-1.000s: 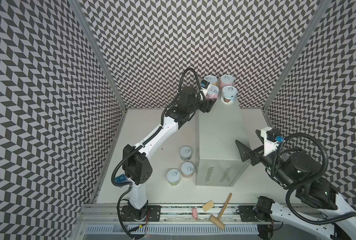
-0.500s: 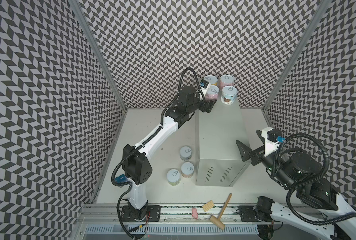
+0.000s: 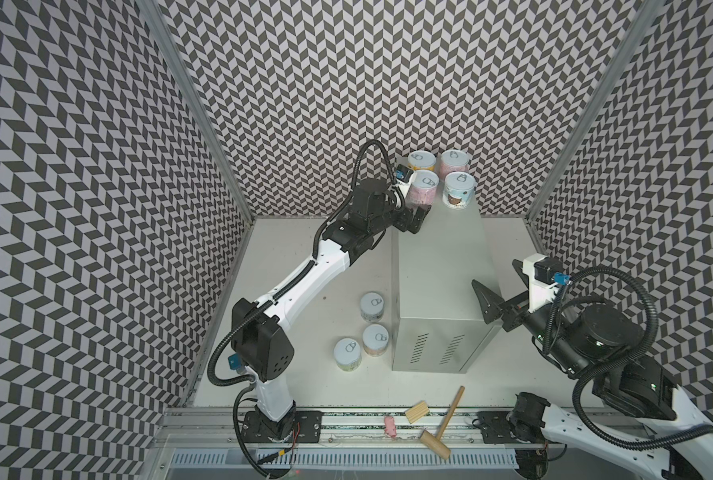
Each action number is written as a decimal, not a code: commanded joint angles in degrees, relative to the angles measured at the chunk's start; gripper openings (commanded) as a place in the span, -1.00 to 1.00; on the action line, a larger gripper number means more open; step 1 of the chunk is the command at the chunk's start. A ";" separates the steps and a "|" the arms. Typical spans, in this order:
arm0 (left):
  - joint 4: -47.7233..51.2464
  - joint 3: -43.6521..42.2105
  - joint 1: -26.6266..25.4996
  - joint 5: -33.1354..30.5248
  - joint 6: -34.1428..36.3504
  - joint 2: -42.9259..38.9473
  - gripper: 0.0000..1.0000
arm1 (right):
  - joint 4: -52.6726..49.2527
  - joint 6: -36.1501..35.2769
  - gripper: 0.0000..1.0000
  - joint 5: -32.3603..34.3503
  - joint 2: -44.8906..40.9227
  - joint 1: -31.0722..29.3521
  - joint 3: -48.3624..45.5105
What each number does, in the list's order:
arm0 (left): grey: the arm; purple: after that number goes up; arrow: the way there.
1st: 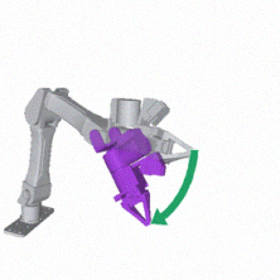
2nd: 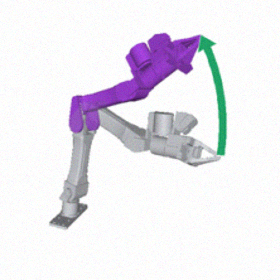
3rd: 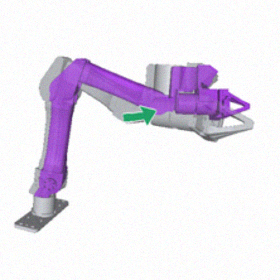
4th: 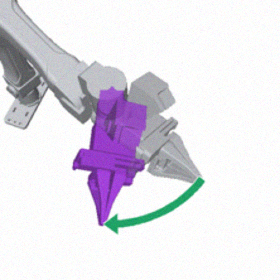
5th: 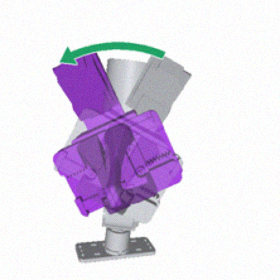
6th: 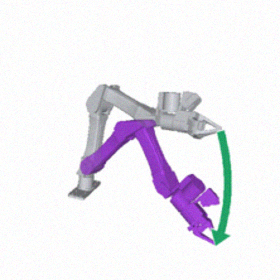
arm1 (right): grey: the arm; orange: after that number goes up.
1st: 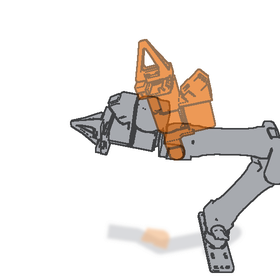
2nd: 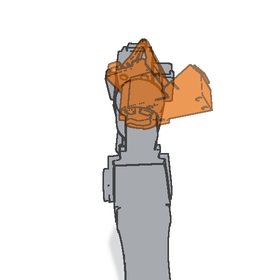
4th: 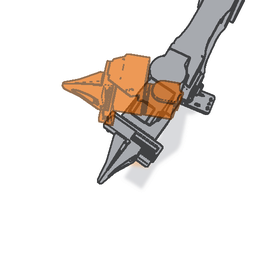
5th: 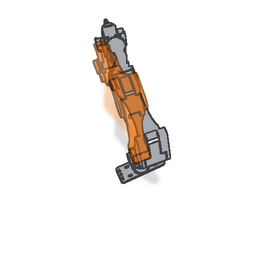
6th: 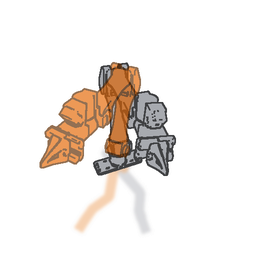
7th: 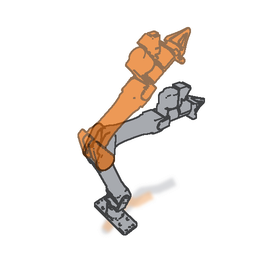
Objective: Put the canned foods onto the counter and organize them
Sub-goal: 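Open the left gripper and lift it away from the placed pink can, then lower the left gripper toward the green and orange cans while the right gripper follows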
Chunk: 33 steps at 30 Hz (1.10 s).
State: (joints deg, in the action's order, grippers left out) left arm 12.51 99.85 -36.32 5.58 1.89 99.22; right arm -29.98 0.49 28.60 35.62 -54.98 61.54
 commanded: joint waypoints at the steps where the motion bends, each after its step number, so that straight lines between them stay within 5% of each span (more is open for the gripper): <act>1: 6.32 -6.76 -0.43 -3.53 -3.37 -6.31 1.00 | 2.14 -0.17 0.98 -0.61 1.08 -0.03 0.96; 16: 20.34 -32.27 -1.23 -21.57 -11.16 -37.92 1.00 | -5.73 3.85 0.98 -0.05 9.59 0.03 9.06; 25: 23.54 -38.12 -0.43 -23.60 -15.05 -40.56 1.00 | -7.08 4.73 0.99 -7.92 11.62 -0.04 11.35; 33: 29.73 -42.18 -0.07 -17.41 -29.15 -39.57 0.99 | -14.99 1.29 0.98 -19.80 17.47 -0.05 19.47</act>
State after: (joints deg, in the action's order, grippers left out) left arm 38.09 59.61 -36.60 -14.79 -18.65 60.01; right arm -42.24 3.25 15.18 50.39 -54.98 76.47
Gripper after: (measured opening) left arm 0.998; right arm 0.993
